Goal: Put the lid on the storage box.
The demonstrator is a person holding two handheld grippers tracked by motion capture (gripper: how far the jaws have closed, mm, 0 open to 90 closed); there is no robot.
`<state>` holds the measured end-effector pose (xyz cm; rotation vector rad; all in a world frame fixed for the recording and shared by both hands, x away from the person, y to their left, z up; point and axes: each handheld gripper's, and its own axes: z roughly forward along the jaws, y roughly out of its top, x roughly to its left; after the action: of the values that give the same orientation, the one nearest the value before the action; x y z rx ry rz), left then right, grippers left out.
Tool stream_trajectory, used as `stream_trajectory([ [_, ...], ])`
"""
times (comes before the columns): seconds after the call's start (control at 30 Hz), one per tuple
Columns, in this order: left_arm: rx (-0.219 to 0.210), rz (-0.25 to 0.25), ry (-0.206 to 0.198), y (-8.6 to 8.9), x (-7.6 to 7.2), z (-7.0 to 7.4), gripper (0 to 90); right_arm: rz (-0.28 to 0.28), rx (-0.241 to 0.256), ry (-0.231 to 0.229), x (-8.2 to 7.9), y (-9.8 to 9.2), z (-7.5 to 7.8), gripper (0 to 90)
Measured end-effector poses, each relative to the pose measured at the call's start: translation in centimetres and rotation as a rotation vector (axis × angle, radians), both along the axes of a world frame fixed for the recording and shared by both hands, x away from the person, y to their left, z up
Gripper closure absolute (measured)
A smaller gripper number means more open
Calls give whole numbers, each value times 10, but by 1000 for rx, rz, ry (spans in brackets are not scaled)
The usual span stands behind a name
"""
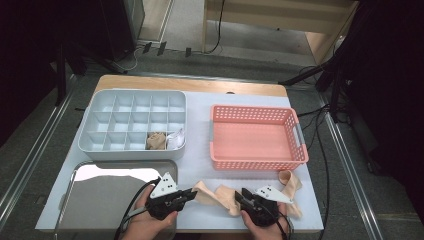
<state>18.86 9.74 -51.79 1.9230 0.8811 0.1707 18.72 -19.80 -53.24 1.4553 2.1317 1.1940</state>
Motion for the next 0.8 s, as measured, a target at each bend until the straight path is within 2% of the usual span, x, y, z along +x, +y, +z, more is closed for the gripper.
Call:
stream_trajectory([
  [0.07, 6, 9, -7, 0, 1, 0, 871, -1, -30, 1, -2, 1, 1, 862],
  [0.17, 7, 17, -16, 0, 3, 2, 872, -12, -16, 4, -2, -1, 3, 883],
  [0.37, 22, 51, -115, -3, 9, 7, 861, -104, 26, -95, 2, -15, 15, 887],
  [0.4, 34, 50, -138, -4, 10, 7, 828, -133, 23, -122, 2, -17, 17, 888],
  [0.47, 64, 78, -186, -7, 12, 4, 794, -143, 17, -131, 3, -18, 17, 888],
  [0.5, 67, 76, -180, -7, 13, 3, 783, -158, 13, -127, 3, -19, 16, 887],
  [0.53, 67, 74, -169, -8, 13, 2, 749, -164, 8, -103, 5, -21, 12, 887],
  [0.57, 70, 69, -163, -8, 13, 1, 749, -164, 8, -103, 5, -21, 12, 887],
  [0.67, 81, 65, -147, -6, 11, -1, 719, -177, -13, -62, 5, -24, 6, 887],
  [0.77, 84, 100, -126, 0, 10, -1, 633, -193, -13, -36, 1, -29, 5, 876],
  [0.8, 80, 111, -113, 3, 11, -1, 633, -193, -13, -36, 1, -29, 5, 876],
])
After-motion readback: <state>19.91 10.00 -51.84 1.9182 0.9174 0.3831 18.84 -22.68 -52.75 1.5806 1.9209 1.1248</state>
